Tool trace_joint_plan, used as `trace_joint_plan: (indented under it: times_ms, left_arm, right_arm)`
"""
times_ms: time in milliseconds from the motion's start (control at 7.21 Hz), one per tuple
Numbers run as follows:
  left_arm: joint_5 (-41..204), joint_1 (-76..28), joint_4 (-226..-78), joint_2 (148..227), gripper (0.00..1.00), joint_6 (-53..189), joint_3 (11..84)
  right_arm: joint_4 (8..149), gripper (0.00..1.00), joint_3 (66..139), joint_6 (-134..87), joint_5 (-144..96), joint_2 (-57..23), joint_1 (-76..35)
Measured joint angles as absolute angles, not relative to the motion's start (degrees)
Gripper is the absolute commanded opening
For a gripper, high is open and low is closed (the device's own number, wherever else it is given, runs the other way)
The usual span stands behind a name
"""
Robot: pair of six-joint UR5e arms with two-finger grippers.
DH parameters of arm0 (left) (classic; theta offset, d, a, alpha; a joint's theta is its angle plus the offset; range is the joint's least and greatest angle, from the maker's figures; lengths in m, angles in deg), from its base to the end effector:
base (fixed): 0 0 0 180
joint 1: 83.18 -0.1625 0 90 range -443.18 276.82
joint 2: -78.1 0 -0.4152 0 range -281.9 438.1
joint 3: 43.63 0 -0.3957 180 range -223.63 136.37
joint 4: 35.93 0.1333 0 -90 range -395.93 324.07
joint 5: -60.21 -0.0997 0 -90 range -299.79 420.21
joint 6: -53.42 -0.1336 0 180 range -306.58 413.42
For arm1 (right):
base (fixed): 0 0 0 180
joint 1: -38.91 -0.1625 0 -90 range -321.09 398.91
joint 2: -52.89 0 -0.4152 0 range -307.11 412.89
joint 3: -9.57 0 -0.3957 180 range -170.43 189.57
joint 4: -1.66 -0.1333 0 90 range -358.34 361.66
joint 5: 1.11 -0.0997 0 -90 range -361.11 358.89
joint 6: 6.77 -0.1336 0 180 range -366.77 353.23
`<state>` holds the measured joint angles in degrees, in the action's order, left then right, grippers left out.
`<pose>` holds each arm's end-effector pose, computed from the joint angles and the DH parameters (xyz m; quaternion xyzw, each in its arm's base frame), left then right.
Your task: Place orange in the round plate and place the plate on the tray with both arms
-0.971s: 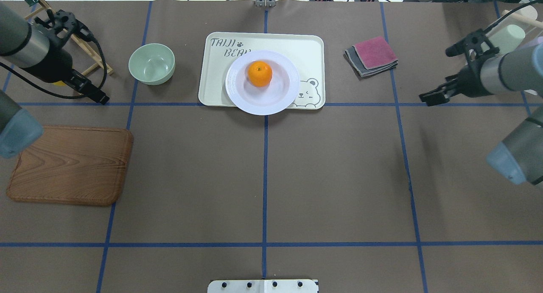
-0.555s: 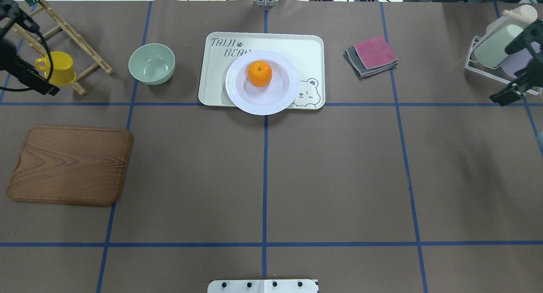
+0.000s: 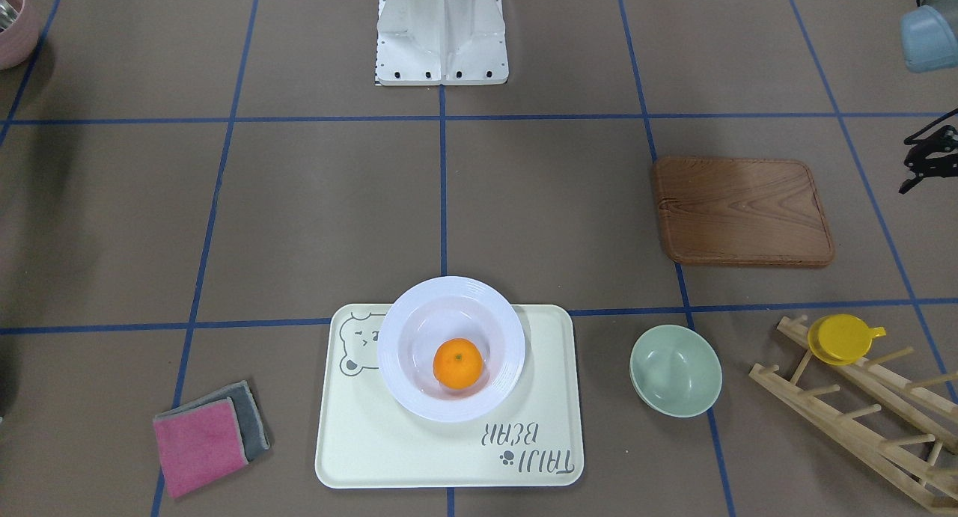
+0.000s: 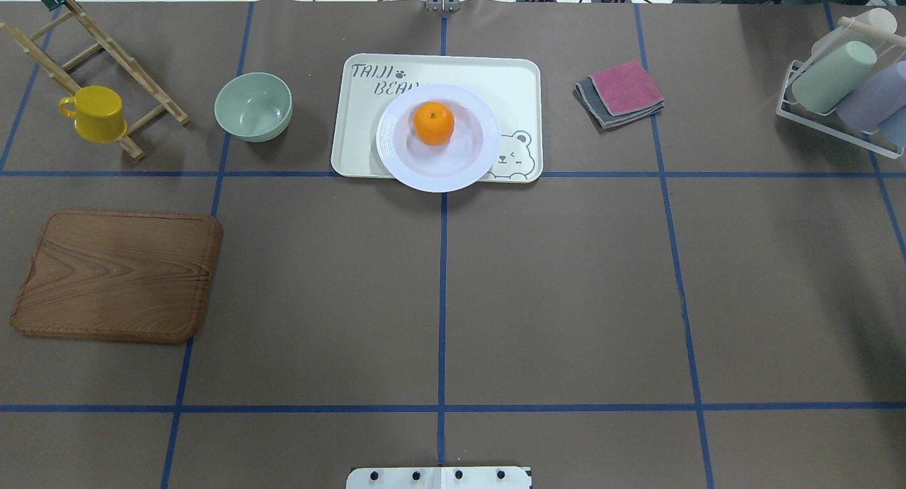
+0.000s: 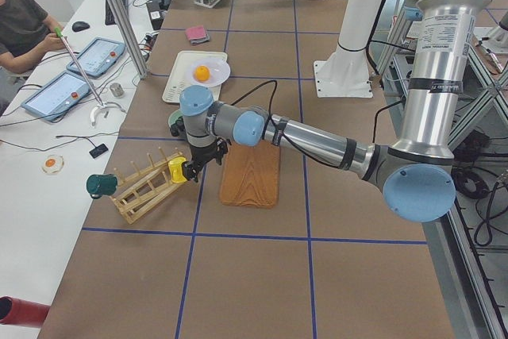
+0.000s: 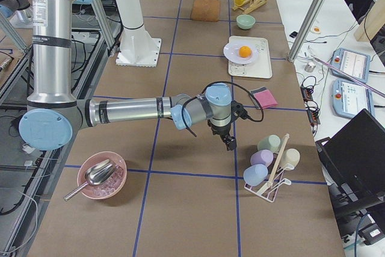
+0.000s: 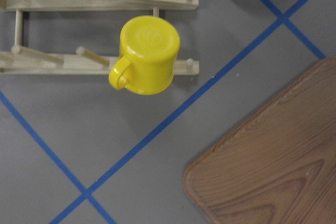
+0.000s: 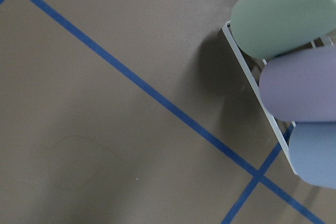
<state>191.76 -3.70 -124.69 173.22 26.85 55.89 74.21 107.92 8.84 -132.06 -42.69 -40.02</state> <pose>0.0547 -0.5391 0.5502 0.1572 0.3336 0.3346 0.8672 -0.0479 -0.4831 0.6168 0.1780 -0.3376 -0.2725 0.8832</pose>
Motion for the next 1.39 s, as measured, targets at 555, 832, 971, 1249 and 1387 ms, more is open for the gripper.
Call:
trace_joint_plan:
  times_ms: [555,832,971,1249,1387]
  left_arm:
    - [192.4,-2.8,-123.8,171.4,0.99,24.8,51.0]
    - [193.5,-2.9,-123.9,171.7,0.99,27.3,50.7]
    - [195.9,-2.9,-124.0,171.9,0.99,30.3,50.9]
    - [198.4,-2.9,-124.4,172.2,0.99,38.0,51.0]
    - [198.6,-2.9,-124.4,172.3,0.99,40.8,51.0]
  right_arm:
    - [74.5,0.99,107.7,10.0,-138.6,-45.3,-42.7]
    - [74.5,0.99,107.2,10.0,-138.3,-45.1,-42.8]
    - [74.5,0.99,106.9,10.0,-138.1,-45.0,-42.8]
    - [74.5,0.99,106.3,9.6,-138.0,-44.8,-42.7]
    - [74.5,0.99,106.0,9.3,-137.8,-44.7,-42.7]
